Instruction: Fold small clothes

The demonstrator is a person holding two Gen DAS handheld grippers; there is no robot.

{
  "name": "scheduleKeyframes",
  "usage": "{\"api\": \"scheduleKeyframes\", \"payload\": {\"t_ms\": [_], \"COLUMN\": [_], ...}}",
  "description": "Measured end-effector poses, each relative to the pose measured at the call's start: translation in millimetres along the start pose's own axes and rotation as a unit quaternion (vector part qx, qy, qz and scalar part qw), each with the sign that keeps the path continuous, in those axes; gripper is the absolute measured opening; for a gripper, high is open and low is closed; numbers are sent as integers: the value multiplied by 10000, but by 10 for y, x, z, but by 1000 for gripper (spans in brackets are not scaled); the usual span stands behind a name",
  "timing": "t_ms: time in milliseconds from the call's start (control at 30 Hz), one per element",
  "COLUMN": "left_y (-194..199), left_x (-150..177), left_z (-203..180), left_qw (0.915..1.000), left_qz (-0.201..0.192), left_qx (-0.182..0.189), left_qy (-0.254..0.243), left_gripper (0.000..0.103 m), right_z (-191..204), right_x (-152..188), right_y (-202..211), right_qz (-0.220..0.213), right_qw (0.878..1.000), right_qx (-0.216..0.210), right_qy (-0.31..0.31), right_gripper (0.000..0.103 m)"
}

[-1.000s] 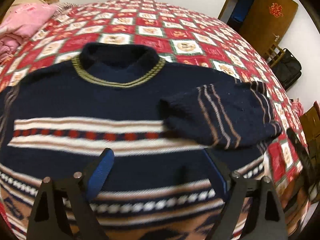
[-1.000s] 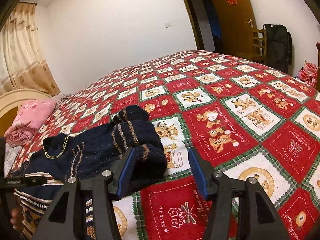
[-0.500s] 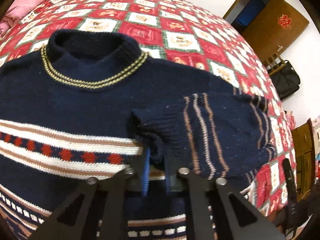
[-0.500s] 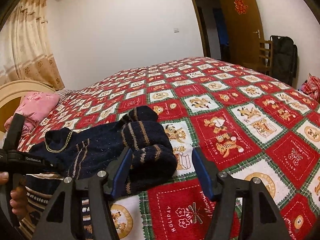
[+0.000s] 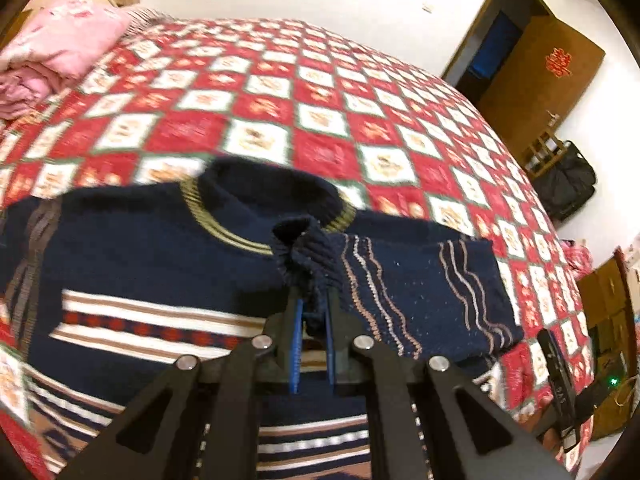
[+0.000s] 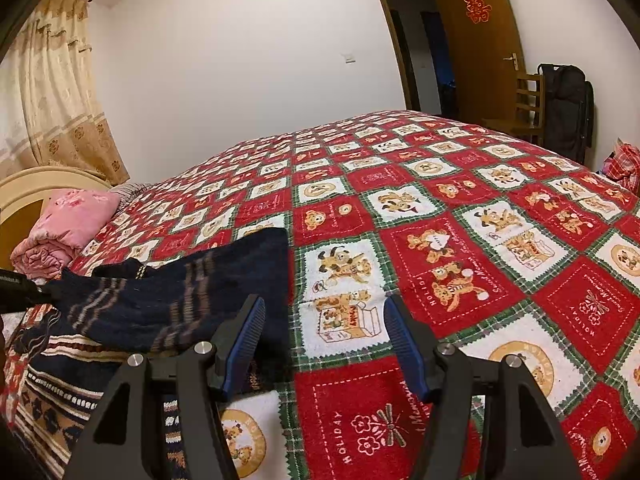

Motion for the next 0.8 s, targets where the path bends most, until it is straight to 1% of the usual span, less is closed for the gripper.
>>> {"api": "scheduleKeyframes", "payload": {"t_ms": [167,267,467,567,633,667,700,733,767,800], "left_y": [142,176,144,99,39,13,-16,-44,-68,-79], "left_x": [-66,-75,-17,32,60,65,72,79,86,92], "left_z": [398,654,1019,1134,1200,1214,1231,1236,1237,1235], "left_qw": [9993,9983,9966,9962,9959,9958,9958,9957,9956,9957], "left_qz": [-141,-175,-110,-38,33,61,88,111,128,134], "left_qx": [-311,-483,-588,-631,-589,-599,-615,-632,-637,-630], "left_qy": [128,277,562,596,680,685,680,671,669,667], "left_gripper": [10,10,10,10,10,10,10,10,10,10], "right_z": [118,248,471,619,745,786,839,877,907,943], "right_x": [52,112,214,284,323,340,355,365,376,382], "right_y": [-31,-41,-48,-68,-99,-113,-145,-178,-208,-247], "right_qz": [206,332,547,776,961,1023,1081,1116,1175,1251], "right_qw": [9993,9977,9925,9862,9796,9778,9760,9750,9732,9710], "right_qx": [-294,-506,-845,-1154,-1449,-1479,-1444,-1376,-1367,-1376], "right_qy": [127,312,692,900,1008,1078,1219,1339,1426,1503], "right_gripper": [63,63,63,63,60,52,39,35,34,31]}}
Point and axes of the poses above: each gripper's, at about its wrist camera, not at the fingertips, and y roughly against the way its jaws point, z to its left, x to its underside, the point moved 6 cm from there along -y, roughly the way its jaws point, and after that the axes turned 2 degrees about -y, right-handed, at the moved point
